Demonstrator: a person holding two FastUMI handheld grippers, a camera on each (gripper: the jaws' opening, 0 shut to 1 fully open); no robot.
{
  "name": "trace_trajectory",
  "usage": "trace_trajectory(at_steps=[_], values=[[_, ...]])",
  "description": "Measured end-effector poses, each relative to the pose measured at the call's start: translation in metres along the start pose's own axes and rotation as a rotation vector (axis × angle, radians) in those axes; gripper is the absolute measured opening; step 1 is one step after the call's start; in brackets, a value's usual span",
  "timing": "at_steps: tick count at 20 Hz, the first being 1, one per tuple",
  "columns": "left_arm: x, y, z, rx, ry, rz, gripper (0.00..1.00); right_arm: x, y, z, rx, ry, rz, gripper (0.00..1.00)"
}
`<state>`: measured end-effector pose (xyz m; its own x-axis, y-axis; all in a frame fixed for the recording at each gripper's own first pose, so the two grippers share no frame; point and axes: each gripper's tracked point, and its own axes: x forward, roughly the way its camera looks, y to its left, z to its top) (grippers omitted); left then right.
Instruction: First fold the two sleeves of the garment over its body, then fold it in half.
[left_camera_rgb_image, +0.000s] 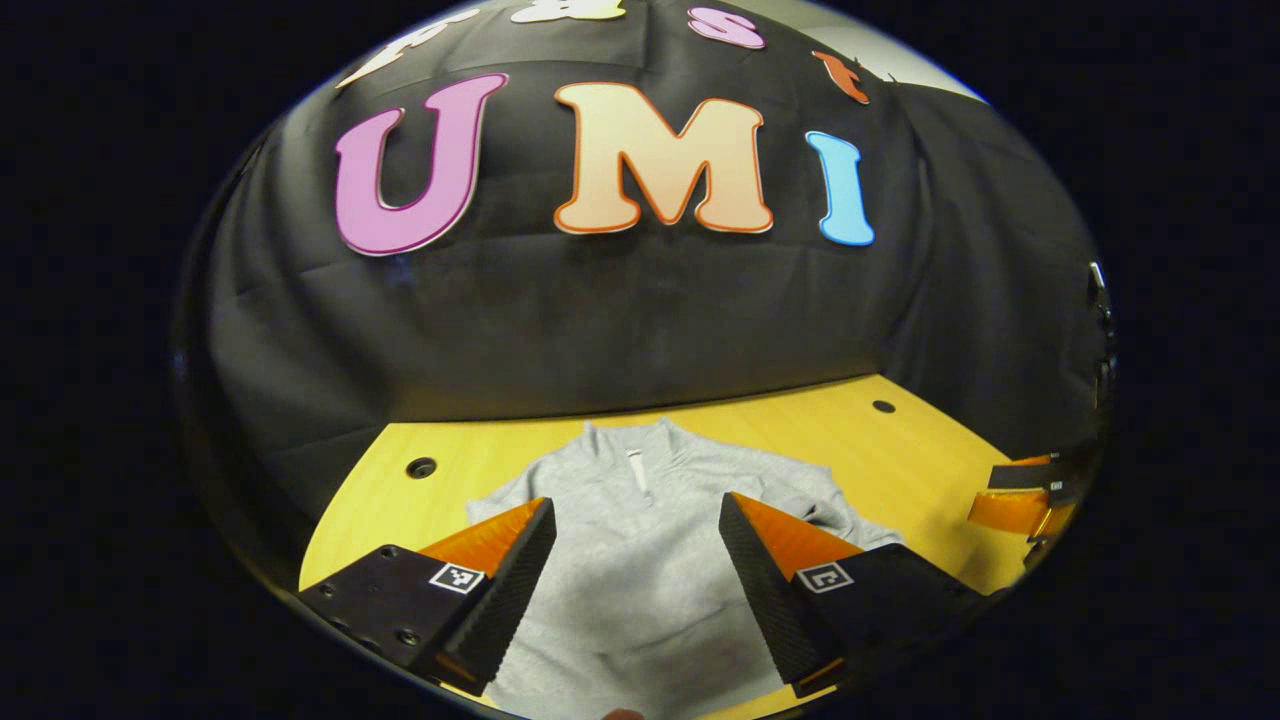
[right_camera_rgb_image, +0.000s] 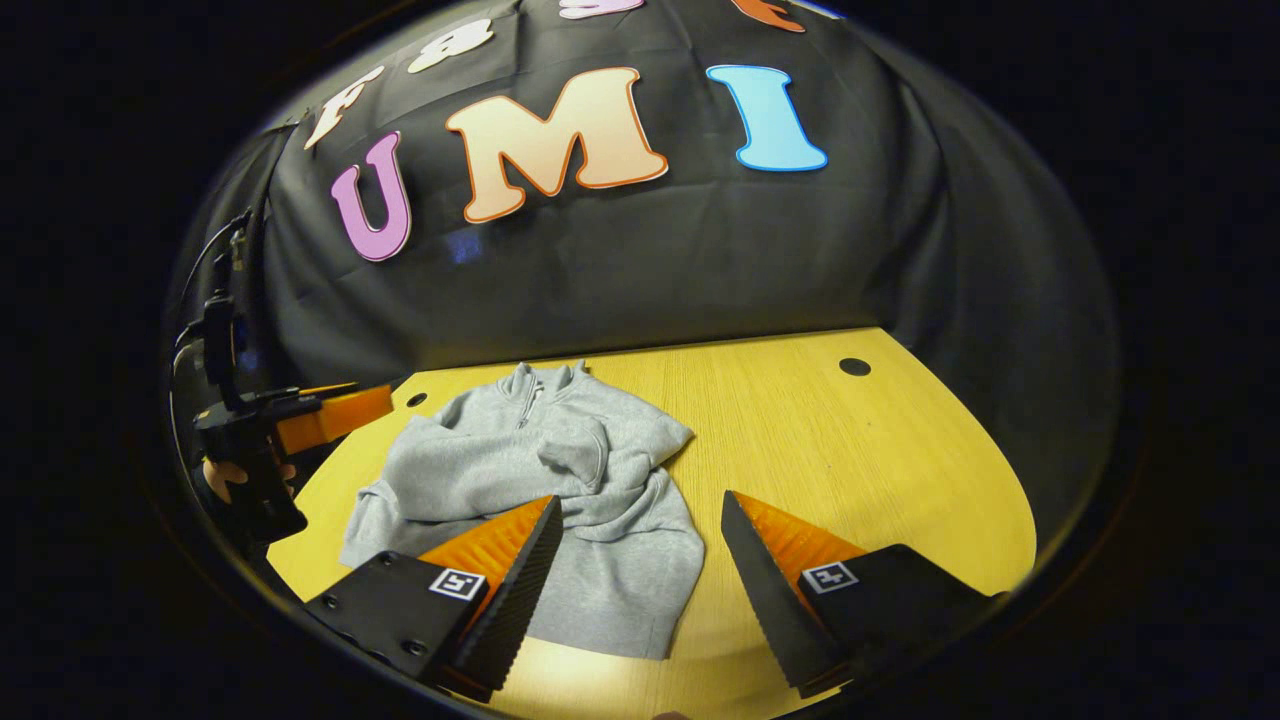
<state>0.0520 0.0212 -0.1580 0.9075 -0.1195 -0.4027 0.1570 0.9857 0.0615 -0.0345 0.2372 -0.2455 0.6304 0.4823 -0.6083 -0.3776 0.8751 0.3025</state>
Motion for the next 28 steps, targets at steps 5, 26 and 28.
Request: trace_trajectory(at_steps=[5,26,28], values=[[-0.040,0.030,-0.053,-0.023,0.093,0.036,0.97,0.000,0.004,-0.018,-0.094,0.035,-0.001,0.96],[-0.102,0.071,-0.221,-0.190,0.406,0.154,0.99,0.013,0.005,-0.123,-0.143,0.240,-0.079,0.96],[-0.103,0.070,-0.221,-0.180,0.406,0.149,0.98,0.015,0.005,-0.134,-0.140,0.269,-0.083,0.99]])
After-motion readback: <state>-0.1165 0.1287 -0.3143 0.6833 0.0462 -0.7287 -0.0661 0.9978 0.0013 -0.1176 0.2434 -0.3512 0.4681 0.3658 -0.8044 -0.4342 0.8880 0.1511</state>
